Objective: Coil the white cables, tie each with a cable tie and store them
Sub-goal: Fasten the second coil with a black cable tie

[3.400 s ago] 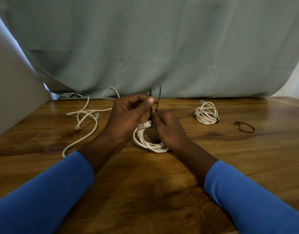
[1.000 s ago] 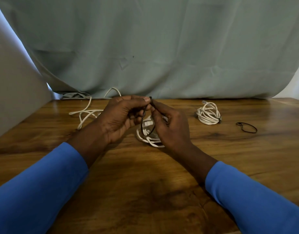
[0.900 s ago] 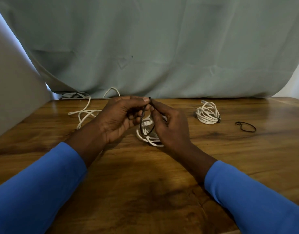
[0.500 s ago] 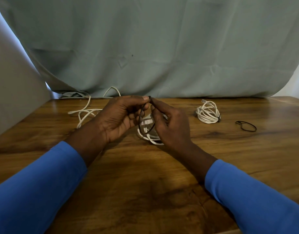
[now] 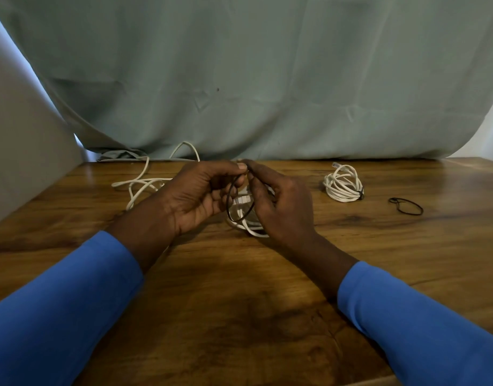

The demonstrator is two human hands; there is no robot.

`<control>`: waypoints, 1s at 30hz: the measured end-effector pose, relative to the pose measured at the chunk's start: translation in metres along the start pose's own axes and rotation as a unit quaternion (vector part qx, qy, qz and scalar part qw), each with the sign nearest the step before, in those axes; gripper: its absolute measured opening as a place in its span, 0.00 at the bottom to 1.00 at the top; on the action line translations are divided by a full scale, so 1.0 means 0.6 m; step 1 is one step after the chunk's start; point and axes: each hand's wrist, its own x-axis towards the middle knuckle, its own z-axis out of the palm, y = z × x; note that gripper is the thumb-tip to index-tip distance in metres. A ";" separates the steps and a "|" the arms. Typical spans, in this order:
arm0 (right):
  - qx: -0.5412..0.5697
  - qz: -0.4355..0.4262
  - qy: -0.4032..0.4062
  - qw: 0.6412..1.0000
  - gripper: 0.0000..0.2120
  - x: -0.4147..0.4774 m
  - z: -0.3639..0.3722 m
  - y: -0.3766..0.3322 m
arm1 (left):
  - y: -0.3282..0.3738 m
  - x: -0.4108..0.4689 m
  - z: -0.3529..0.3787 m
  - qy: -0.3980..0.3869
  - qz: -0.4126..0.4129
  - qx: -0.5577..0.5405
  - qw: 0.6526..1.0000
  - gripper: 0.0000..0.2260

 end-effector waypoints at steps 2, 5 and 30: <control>-0.002 -0.004 -0.006 1.000 0.16 0.000 0.001 0.000 | -0.002 0.002 -0.001 0.003 0.000 0.004 1.000 0.01; 0.000 0.000 -0.013 1.000 0.17 0.000 0.003 0.003 | -0.005 0.002 -0.001 0.009 0.005 0.012 1.000 0.02; 0.107 0.082 -0.109 0.985 0.14 0.002 -0.007 -0.008 | -0.016 0.029 -0.042 0.118 0.381 0.318 0.860 0.07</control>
